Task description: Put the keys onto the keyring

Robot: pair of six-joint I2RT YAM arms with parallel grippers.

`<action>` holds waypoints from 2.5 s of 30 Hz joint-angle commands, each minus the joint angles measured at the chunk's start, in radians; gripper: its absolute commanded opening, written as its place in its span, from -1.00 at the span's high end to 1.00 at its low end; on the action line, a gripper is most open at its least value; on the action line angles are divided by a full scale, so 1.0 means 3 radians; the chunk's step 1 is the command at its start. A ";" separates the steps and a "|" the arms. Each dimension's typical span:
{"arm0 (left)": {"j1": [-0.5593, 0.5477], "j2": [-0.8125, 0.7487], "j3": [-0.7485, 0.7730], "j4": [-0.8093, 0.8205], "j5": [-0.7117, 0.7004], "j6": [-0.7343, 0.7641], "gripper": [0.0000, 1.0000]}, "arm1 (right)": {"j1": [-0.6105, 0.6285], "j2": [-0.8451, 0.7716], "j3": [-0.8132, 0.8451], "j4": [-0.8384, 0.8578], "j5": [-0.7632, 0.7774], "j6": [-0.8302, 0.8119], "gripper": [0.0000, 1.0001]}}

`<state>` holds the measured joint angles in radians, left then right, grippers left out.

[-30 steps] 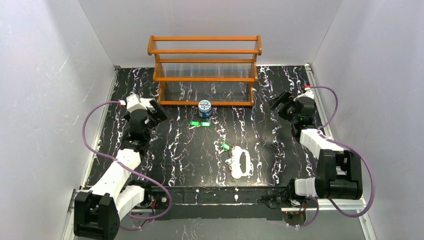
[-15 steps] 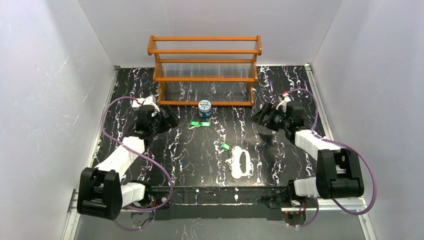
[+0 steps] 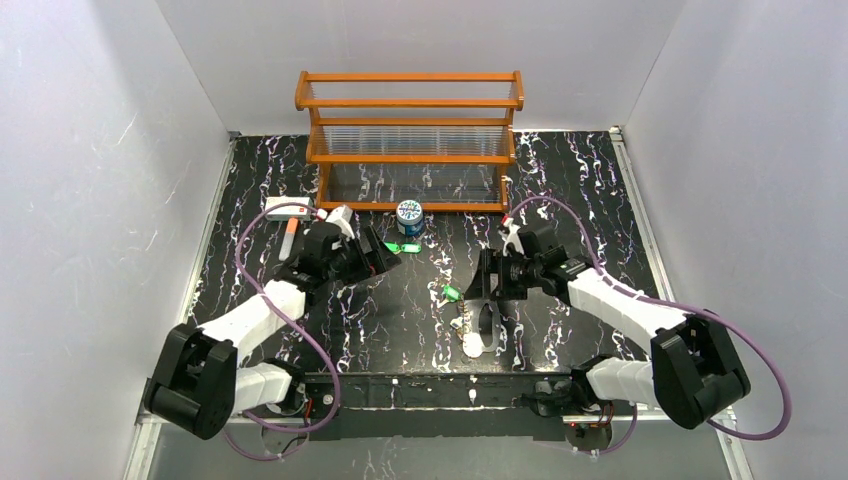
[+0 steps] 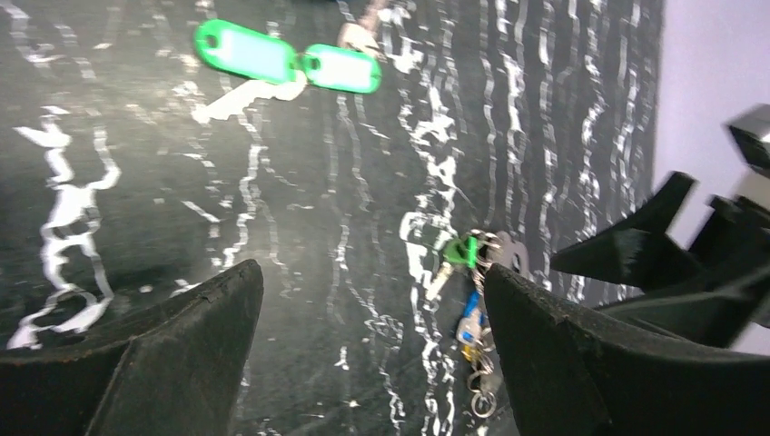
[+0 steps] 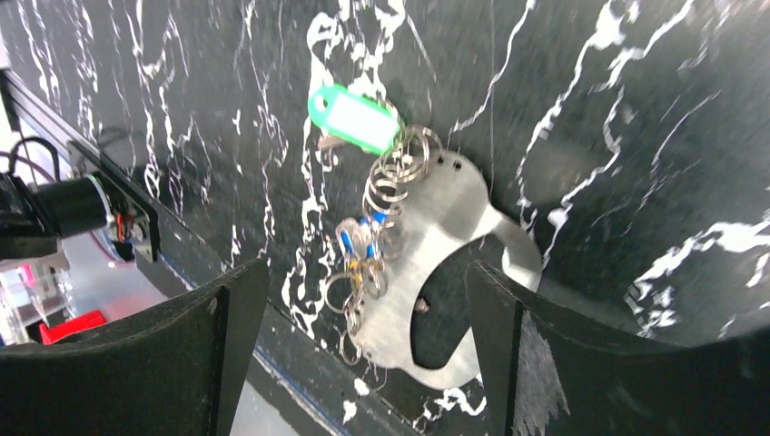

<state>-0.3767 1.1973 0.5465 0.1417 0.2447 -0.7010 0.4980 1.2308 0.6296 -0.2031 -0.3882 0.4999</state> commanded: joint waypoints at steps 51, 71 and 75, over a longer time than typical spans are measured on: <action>-0.1490 0.1413 0.0197 0.1506 0.0002 -0.0641 0.11 | 0.0017 0.0799 -0.0204 -0.0216 -0.0607 -0.0134 0.10; -0.1493 0.0580 0.0299 0.0220 -0.0935 0.0070 -0.08 | 0.0000 0.0497 0.0167 -0.0169 0.0079 -0.0117 -0.31; -0.1493 0.0202 -0.0110 0.0433 -0.0690 -0.0203 -0.05 | -0.0264 0.0721 0.0396 -0.0349 0.0227 -0.0340 -0.31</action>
<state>-0.8219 1.3499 0.6128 0.2798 0.0196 -0.7082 0.4831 1.4025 0.6708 -0.2462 -0.4179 0.4774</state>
